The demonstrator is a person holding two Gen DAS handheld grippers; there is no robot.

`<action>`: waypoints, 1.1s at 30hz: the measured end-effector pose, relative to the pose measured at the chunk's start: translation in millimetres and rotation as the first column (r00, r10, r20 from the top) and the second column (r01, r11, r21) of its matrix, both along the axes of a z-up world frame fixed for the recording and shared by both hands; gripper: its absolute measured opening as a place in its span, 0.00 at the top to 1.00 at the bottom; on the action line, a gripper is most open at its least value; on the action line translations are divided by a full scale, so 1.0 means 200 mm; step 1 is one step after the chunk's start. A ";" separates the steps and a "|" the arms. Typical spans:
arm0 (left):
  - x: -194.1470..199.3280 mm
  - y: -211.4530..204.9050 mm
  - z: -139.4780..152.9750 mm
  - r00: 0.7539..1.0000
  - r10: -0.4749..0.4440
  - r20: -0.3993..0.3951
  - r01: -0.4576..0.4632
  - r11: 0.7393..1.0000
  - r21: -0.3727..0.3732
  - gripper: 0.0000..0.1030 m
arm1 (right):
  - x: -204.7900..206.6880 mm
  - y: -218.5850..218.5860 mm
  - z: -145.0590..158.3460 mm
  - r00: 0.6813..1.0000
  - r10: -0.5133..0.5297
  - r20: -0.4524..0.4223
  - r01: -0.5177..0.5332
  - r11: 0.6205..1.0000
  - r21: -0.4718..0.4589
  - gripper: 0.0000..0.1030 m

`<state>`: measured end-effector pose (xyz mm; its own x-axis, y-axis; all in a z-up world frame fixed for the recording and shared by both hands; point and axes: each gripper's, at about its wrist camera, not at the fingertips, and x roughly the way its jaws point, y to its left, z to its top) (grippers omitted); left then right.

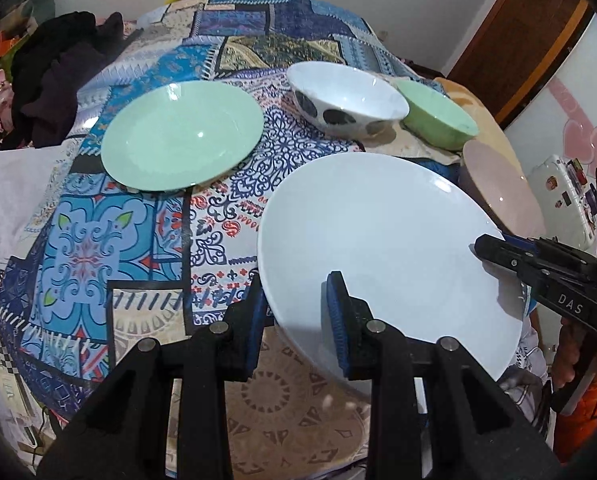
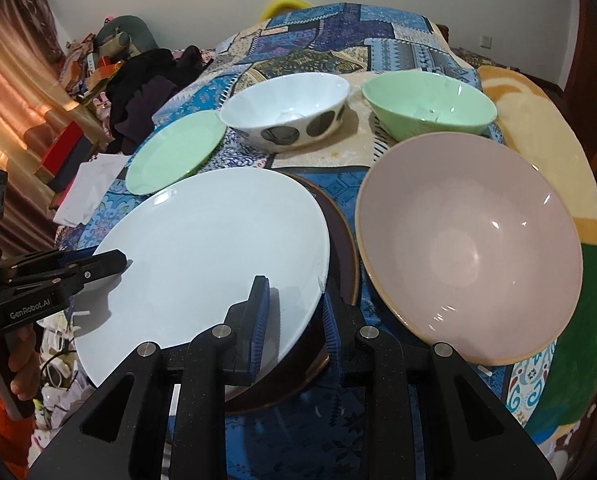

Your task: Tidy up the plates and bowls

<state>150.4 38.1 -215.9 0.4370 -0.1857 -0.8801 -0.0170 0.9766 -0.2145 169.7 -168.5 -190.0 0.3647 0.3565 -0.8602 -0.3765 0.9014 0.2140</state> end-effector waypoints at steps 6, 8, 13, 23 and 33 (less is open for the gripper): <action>0.03 -0.01 -0.05 1.000 -0.003 -0.027 0.003 1.000 -0.011 0.71 | 0.01 -0.02 -0.01 1.000 -0.008 -0.010 0.008 1.000 -0.001 0.77; 0.04 -0.02 -0.06 0.999 -0.006 -0.035 0.005 1.000 -0.010 0.71 | 0.01 -0.02 -0.02 1.000 -0.011 -0.016 0.011 1.000 -0.001 0.77; 0.06 -0.04 -0.12 0.998 -0.010 -0.067 0.009 1.000 -0.010 0.71 | 0.01 -0.03 -0.02 1.000 -0.008 -0.009 0.008 1.000 -0.004 0.77; 0.07 -0.04 -0.14 0.997 -0.013 -0.072 0.012 1.000 -0.012 0.71 | 0.02 -0.03 -0.01 1.000 -0.008 -0.002 0.008 1.000 -0.025 0.77; 0.04 -0.06 -0.10 0.999 -0.027 -0.039 0.028 0.999 0.029 0.71 | -0.01 -0.02 0.05 0.999 0.003 0.053 0.000 0.998 -0.064 0.74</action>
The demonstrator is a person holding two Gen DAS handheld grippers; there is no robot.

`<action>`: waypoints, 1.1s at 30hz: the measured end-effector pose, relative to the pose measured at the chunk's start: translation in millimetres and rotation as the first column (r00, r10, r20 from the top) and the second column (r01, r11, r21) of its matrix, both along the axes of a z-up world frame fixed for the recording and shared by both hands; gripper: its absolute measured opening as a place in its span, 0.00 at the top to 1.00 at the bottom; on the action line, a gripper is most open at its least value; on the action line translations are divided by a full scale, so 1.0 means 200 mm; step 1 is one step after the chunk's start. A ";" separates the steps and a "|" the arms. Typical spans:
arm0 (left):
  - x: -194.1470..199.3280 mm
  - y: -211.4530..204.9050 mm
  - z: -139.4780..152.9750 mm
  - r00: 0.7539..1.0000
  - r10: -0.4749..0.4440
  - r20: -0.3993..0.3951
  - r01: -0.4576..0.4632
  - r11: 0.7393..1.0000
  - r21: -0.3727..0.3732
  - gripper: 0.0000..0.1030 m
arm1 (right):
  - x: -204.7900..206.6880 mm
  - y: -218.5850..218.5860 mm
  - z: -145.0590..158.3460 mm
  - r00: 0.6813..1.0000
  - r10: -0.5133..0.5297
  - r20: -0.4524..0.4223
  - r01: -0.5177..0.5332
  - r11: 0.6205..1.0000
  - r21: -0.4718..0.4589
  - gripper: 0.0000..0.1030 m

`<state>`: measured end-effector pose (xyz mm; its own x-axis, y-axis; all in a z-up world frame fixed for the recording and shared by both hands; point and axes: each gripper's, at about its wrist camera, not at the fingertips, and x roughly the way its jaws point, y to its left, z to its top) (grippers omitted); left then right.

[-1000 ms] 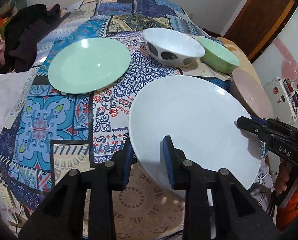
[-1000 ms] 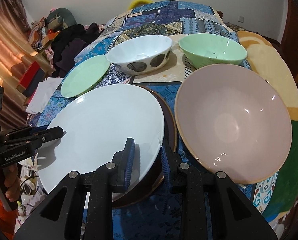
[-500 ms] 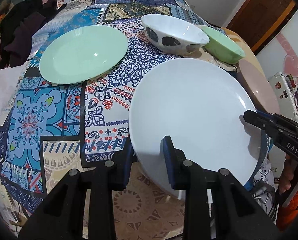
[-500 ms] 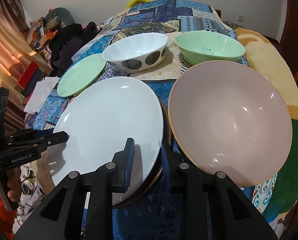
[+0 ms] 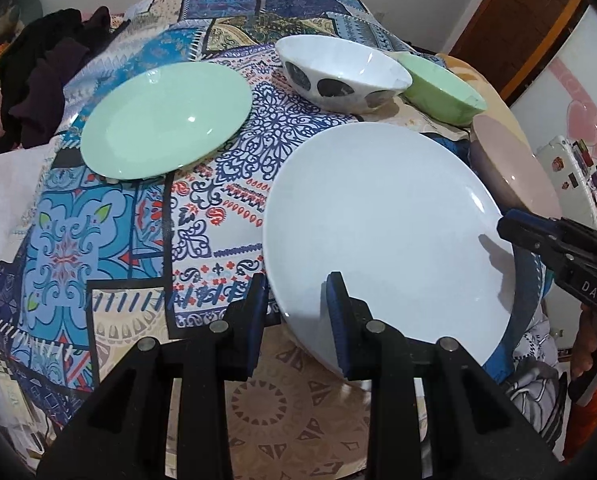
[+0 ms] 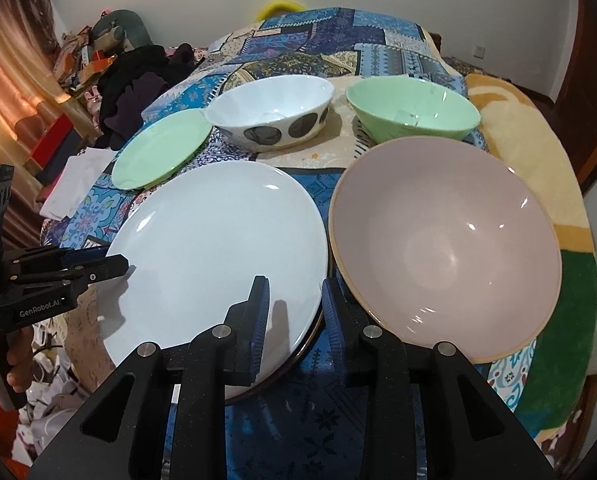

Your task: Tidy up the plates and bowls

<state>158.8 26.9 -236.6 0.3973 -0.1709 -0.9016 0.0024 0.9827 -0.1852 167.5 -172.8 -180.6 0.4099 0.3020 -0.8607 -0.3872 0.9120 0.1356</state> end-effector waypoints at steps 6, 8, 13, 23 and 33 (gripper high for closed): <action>-0.05 0.08 0.08 0.998 0.045 0.043 -0.045 0.999 -0.003 0.71 | 0.02 0.03 0.07 0.999 -0.002 0.034 0.001 1.000 0.024 0.74; -0.06 0.12 0.13 0.996 0.061 0.063 -0.062 0.998 0.004 0.71 | 0.04 0.05 0.10 0.999 0.007 0.044 -0.008 0.999 0.034 0.74; -0.09 0.24 0.23 0.983 0.123 0.136 -0.129 0.991 0.036 0.59 | 0.11 0.18 0.16 0.995 0.061 0.081 -0.065 0.997 0.045 0.72; 0.00 0.47 0.38 0.945 0.213 0.250 -0.240 0.967 0.080 0.38 | 0.27 0.50 0.23 0.967 0.188 0.170 -0.198 0.979 0.042 0.54; 0.22 0.73 0.29 0.936 0.261 0.236 -0.290 0.952 0.098 0.18 | 0.46 0.74 0.00 0.967 0.253 0.030 -0.254 0.966 0.038 0.54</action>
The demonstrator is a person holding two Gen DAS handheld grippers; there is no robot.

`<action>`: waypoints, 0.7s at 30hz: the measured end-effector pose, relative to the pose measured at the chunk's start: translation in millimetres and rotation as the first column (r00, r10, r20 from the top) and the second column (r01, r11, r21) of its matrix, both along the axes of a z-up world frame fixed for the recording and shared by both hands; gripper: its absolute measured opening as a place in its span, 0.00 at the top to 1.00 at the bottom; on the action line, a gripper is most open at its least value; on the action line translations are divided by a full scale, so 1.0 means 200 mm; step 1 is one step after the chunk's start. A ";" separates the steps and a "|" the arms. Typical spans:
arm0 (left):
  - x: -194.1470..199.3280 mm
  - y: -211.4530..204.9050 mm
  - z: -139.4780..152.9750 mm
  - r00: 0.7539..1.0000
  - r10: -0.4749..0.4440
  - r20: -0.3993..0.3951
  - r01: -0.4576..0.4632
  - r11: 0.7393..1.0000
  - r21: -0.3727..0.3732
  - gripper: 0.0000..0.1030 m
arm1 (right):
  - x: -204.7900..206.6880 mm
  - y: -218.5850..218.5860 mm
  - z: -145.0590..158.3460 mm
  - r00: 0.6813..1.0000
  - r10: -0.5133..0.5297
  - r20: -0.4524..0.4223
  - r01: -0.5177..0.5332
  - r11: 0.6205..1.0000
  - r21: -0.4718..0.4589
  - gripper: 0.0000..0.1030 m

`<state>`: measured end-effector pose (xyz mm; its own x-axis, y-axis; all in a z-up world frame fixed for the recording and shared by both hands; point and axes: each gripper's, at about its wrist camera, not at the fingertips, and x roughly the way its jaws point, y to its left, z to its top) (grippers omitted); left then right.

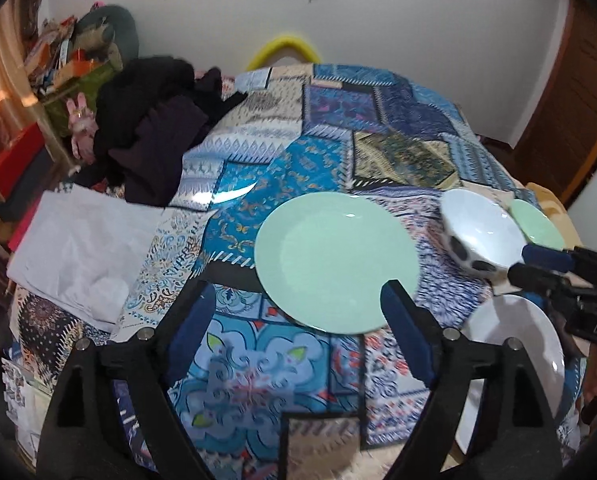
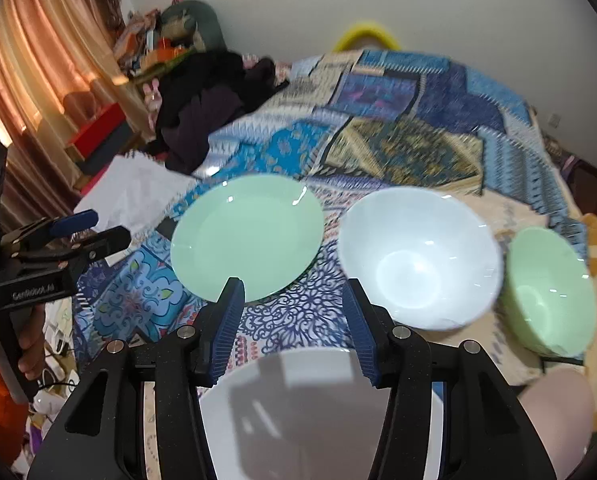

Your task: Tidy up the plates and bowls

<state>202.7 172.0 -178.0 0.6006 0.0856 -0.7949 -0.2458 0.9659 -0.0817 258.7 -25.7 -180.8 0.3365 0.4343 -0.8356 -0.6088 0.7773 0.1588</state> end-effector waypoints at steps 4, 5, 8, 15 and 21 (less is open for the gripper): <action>0.11 0.11 -0.15 0.997 0.005 -0.074 -0.008 0.999 -0.036 0.18 | 0.04 0.10 -0.11 0.998 0.034 -0.047 -0.036 0.998 -0.051 0.54; 0.14 0.12 -0.19 0.996 -0.001 -0.095 -0.003 0.999 -0.041 0.18 | 0.05 0.12 -0.13 0.998 0.039 -0.056 -0.042 0.997 -0.061 0.54; 0.19 0.17 -0.28 0.991 0.000 -0.134 -0.007 0.999 -0.049 0.20 | 0.09 0.16 -0.19 0.995 0.051 -0.088 -0.059 0.994 -0.093 0.54; 0.30 0.22 -0.43 0.981 -0.026 -0.191 0.012 0.997 -0.071 0.49 | 0.10 0.21 -0.24 0.995 0.067 -0.072 -0.078 0.986 -0.150 0.62; 0.37 0.21 -0.49 0.976 -0.056 -0.209 0.043 0.997 -0.069 0.68 | 0.12 0.23 -0.27 0.993 0.046 -0.111 -0.062 0.986 -0.152 0.69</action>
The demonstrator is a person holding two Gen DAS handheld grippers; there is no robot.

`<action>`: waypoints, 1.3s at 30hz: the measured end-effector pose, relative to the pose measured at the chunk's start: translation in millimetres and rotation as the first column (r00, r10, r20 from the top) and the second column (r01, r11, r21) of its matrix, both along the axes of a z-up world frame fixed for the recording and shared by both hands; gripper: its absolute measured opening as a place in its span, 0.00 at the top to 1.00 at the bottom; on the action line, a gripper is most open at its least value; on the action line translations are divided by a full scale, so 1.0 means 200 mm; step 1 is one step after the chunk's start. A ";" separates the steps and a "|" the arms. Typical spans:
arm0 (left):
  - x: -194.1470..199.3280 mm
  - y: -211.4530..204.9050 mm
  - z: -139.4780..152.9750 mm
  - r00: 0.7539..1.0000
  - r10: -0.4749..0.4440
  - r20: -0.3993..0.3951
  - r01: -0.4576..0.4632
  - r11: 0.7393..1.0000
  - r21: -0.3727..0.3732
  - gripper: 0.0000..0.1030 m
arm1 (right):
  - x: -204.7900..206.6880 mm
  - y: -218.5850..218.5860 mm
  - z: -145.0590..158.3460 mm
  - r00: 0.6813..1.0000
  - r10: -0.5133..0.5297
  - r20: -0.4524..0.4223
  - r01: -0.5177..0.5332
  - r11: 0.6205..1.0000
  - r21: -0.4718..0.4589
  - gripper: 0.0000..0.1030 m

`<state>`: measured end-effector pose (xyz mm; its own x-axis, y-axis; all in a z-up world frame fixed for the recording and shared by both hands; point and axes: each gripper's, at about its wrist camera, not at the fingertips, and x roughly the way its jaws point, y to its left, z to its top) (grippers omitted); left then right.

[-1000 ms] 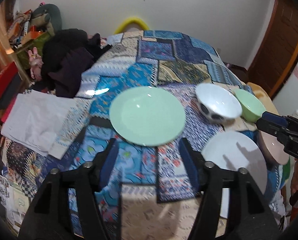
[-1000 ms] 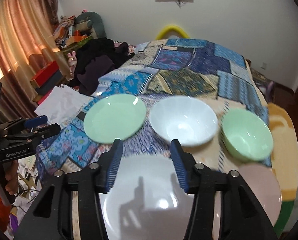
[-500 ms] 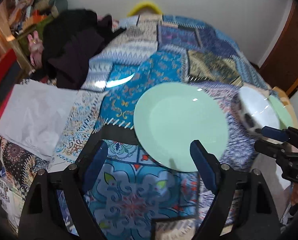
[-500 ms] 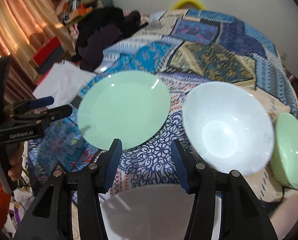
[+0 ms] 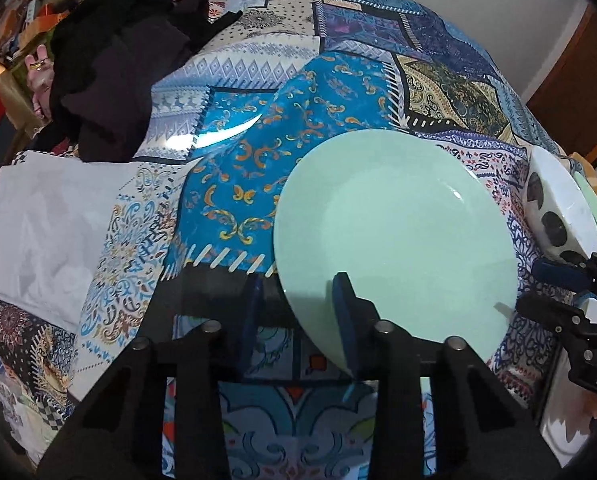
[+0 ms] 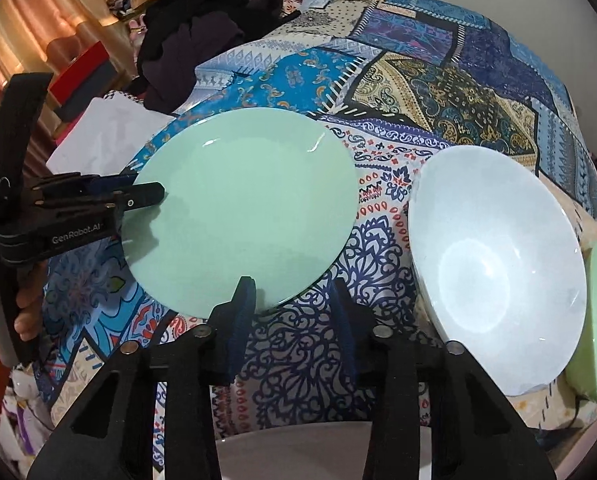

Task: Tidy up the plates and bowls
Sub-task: 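Close both grippers on the mint green plate rim and lift it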

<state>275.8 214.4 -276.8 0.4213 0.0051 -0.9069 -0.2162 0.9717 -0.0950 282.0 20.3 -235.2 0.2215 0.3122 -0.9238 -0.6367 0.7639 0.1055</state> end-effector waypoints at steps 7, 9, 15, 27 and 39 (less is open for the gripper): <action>0.02 -0.02 -0.01 1.000 -0.027 0.012 0.027 1.000 0.012 0.73 | 0.06 0.03 -0.06 0.997 -0.056 -0.049 0.057 0.998 0.006 0.70; 0.02 -0.01 -0.01 0.999 -0.029 0.018 0.029 1.000 0.003 0.75 | 0.06 0.04 -0.06 0.997 -0.060 -0.054 0.060 0.998 0.005 0.69; -0.02 0.01 0.01 0.999 -0.031 0.016 0.031 0.999 -0.024 0.78 | 0.05 0.05 -0.06 0.997 -0.048 -0.054 0.048 0.999 -0.001 0.73; -0.35 0.05 0.07 1.000 0.029 -0.012 -0.029 0.999 -0.013 0.78 | -0.21 0.13 -0.04 0.989 0.124 -0.084 -0.123 0.992 0.010 0.74; -0.54 0.07 0.09 0.998 0.061 -0.031 -0.060 0.998 0.028 0.78 | -0.10 0.17 -0.07 0.993 0.091 -0.080 -0.091 0.996 0.000 0.74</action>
<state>168.8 227.5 -258.1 0.3905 0.0545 -0.9190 -0.2773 0.9589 -0.0610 262.2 54.6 -248.5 0.1180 0.3244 -0.9385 -0.6932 0.7036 0.1560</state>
